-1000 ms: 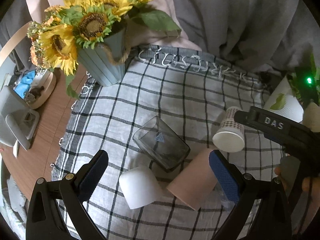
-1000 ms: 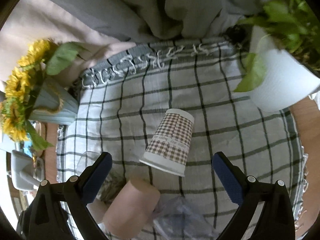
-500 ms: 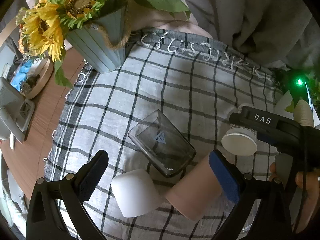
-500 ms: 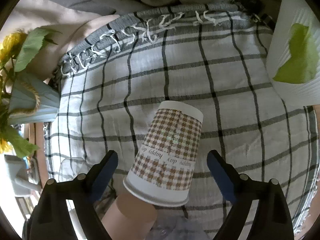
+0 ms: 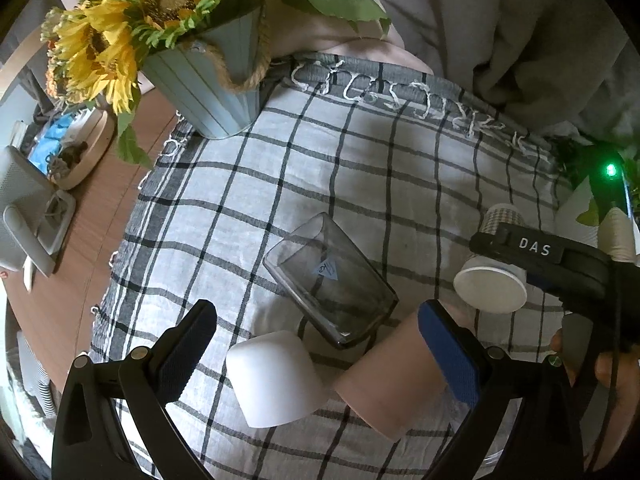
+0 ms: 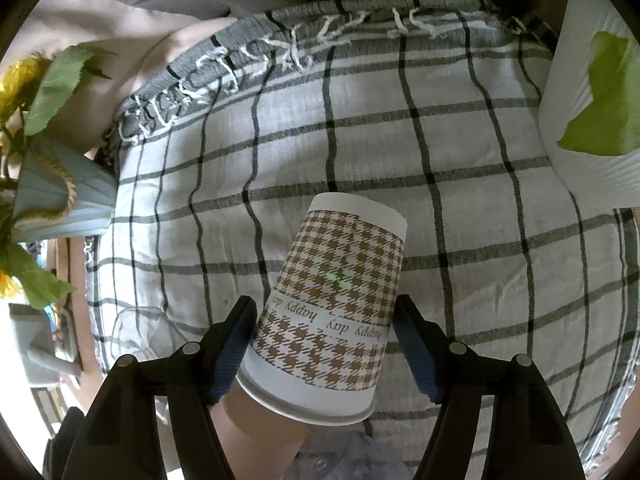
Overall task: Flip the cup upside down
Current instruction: 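Close the right gripper around the paper cup's body, then lift the paper cup with the right gripper and rotate it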
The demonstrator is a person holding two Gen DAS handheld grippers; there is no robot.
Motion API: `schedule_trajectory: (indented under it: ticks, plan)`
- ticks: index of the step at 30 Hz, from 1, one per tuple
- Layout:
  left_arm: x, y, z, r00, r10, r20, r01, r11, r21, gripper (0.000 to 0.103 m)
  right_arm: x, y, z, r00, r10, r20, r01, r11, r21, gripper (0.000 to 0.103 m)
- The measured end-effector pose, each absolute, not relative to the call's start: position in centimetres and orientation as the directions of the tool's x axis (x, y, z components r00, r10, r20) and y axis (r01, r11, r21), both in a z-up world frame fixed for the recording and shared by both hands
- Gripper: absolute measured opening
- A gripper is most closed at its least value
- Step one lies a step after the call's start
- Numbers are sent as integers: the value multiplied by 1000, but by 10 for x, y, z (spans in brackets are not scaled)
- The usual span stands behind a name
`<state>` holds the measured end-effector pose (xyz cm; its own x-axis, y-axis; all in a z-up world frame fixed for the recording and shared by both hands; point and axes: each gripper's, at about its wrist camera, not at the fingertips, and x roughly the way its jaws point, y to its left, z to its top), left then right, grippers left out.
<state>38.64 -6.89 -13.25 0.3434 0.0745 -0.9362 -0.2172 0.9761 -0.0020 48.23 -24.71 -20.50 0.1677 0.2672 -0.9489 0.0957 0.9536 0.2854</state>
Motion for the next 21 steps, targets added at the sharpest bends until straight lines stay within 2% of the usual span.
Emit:
schedule_trajectory:
  ticks: [15, 21]
  plan:
    - [347, -42, -113, 385, 41, -922, -249, 966, -61, 103, 429, -247, -143, 287, 230, -930, 60, 965, 257, 69]
    - [330, -32, -107, 392, 50, -919, -209, 977, -36, 103, 395, -240, -124, 321, 217, -922, 67, 966, 250, 69]
